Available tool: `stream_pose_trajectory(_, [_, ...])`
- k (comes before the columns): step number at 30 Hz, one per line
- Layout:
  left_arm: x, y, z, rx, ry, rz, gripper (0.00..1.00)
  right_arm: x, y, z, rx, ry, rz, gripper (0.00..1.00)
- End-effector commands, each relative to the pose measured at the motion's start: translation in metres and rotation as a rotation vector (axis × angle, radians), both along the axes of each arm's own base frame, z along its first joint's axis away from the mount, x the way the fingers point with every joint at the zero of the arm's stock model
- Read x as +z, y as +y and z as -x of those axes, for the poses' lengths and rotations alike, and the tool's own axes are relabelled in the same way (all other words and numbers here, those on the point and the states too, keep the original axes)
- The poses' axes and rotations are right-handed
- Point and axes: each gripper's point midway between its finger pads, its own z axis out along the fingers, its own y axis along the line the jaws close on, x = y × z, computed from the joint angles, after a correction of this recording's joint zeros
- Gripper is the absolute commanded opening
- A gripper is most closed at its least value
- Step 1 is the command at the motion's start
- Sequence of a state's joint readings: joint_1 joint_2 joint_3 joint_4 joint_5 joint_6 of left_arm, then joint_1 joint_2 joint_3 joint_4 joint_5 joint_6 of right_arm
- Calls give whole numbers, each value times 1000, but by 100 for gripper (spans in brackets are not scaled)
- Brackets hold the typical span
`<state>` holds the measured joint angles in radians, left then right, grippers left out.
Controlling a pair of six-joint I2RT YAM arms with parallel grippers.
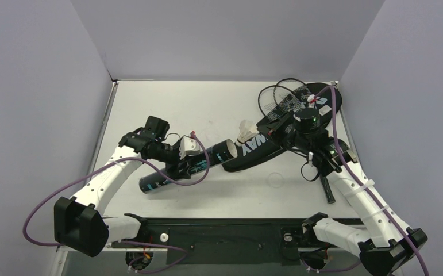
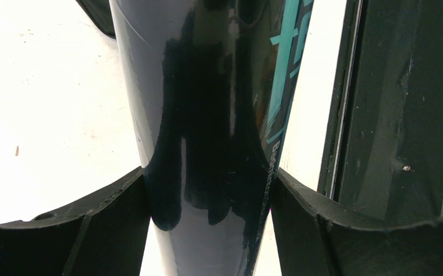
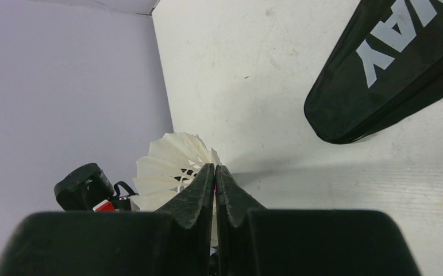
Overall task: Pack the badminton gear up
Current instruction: Place the shuttlecock at the shuttle tube.
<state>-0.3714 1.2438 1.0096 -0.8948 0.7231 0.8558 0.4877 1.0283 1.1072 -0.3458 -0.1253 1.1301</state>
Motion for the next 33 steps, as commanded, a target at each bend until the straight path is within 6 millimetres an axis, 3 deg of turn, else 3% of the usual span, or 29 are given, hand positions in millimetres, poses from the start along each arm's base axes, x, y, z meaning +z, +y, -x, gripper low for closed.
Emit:
stream_pose_trajectory(1, [17,-9,-11,-9,-51,61,9,41,14,2,35,-85,-91,0])
stream_pose_trajectory(14, [22,-14,-18,1,-60,75,9,22,43,7,99,-38,-95,0])
stream_pose_trajectory(27, [29,-17,-17,-3,-54,97,9,-25,45,13,111,38,-31,0])
stream_pose_trajectory(33, [31,-18,-18,-3,-52,104,8,-36,45,18,120,50,-15,0])
